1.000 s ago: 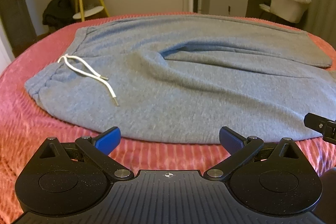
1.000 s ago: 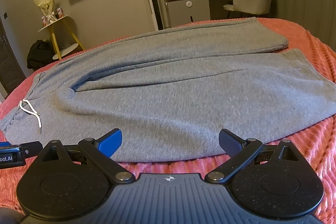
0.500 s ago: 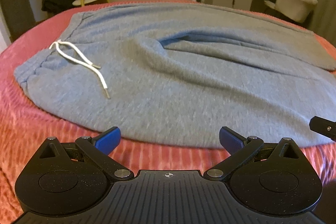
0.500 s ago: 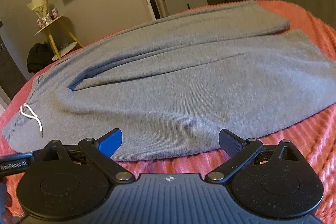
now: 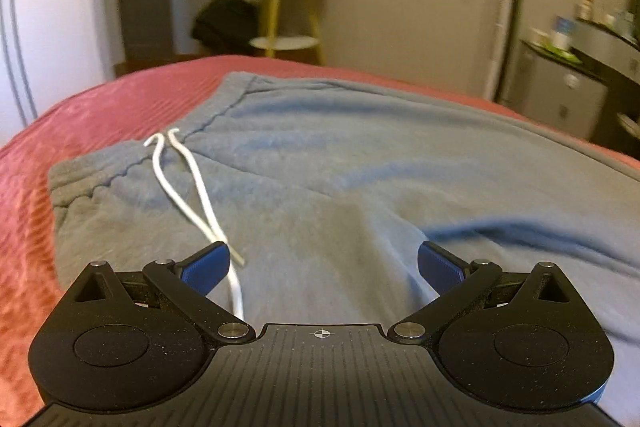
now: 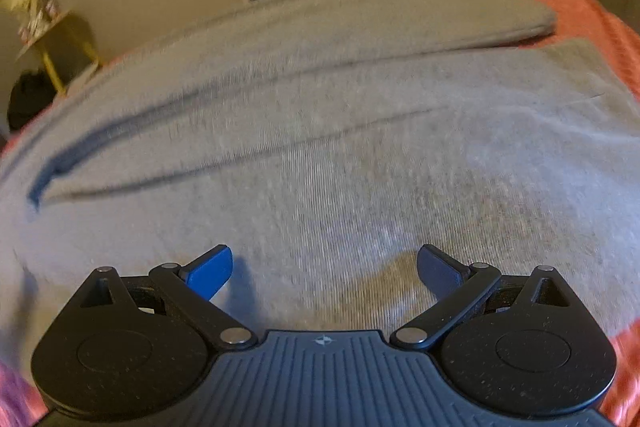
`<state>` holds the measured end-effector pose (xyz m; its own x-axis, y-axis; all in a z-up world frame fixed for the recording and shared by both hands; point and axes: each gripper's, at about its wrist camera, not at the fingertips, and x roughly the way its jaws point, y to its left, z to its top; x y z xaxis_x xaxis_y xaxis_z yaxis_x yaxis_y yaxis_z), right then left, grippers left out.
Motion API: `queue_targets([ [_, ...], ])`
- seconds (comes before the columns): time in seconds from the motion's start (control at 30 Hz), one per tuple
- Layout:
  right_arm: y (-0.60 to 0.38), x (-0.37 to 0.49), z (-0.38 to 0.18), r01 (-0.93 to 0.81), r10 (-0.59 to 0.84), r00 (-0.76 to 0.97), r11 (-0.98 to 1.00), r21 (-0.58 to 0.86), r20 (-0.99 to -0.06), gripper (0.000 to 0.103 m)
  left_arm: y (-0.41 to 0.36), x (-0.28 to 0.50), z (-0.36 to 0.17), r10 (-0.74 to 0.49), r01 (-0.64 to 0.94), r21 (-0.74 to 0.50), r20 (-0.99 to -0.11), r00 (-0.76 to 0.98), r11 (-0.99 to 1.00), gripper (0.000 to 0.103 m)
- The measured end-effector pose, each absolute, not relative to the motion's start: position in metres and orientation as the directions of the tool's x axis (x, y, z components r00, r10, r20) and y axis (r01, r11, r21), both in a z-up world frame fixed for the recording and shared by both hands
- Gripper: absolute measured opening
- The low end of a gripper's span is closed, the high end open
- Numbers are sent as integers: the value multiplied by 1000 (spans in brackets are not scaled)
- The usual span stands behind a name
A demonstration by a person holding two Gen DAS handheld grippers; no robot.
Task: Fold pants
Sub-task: 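Grasp the waistband with the left tool while the right tool grasps the leg hem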
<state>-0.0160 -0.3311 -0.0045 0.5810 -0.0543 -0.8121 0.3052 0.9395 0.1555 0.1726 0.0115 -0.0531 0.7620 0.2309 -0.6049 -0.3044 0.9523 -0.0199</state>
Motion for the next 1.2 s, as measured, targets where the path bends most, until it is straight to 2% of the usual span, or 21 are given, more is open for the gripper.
queue_targets([
  [0.1,-337,16,10,167,20,457,980,108,-889,99,17,187,-69,257,-288,38,-573,778,957,103],
  [0.17,-356,45,37,107,77,533,982,157,-842,99,21,186,-74,282,-288,72,-527,802,955,103],
  [0.2,-372,72,54,111,59,596,982,154,-801,99,23,185,-75,283,-282,79,-500,818,956,103],
  [0.27,-401,130,71,164,6,657,975,151,-754,99,27,188,-81,292,-287,86,-476,830,954,103],
  [0.37,-462,230,64,325,-61,653,922,208,-755,98,35,197,-97,281,-307,40,-530,800,951,103],
  [0.43,-505,281,50,479,-102,608,838,262,-788,89,41,199,-102,261,-311,2,-549,794,950,103],
  [0.5,-534,304,40,597,-118,580,735,322,-806,70,41,199,-101,258,-307,3,-552,793,952,103],
  [0.57,-552,316,29,664,-119,552,661,349,-826,69,39,203,-95,256,-298,28,-591,765,954,103],
  [0.63,-560,325,21,708,-141,494,638,303,-858,69,41,218,-75,217,-257,39,-665,714,966,103],
  [0.7,-571,329,13,740,-133,468,599,306,-873,69,47,245,-42,151,-256,-58,-672,725,965,103],
  [0.77,-581,336,7,775,-109,449,540,326,-887,67,59,287,-18,3,-228,-245,-675,738,942,103],
  [0.83,-584,334,-2,797,-118,433,513,319,-894,61,72,349,-5,-152,-235,-447,-673,723,863,103],
  [0.87,-585,335,-3,803,-131,421,513,302,-897,51,75,375,-4,-196,-245,-497,-679,708,833,99],
  [0.9,-584,334,-4,807,-148,412,518,284,-899,41,76,407,-3,-222,-286,-527,-704,675,801,79],
  [0.93,-579,331,-1,810,-160,405,520,272,-900,36,77,435,-4,-242,-325,-538,-734,634,778,69],
  [0.97,-580,329,0,808,-163,404,525,267,-900,27,77,459,-7,-272,-352,-549,-757,595,758,64],
  [1.0,-581,325,1,804,-164,413,529,273,-896,13,76,476,-12,-302,-374,-565,-767,565,735,65],
  [1.13,-588,306,2,795,-119,444,510,329,-888,10,70,509,-42,-339,-524,-525,-845,414,670,64],
  [1.2,-591,302,0,793,-105,444,508,336,-890,10,69,518,-51,-340,-540,-499,-864,371,678,65],
])
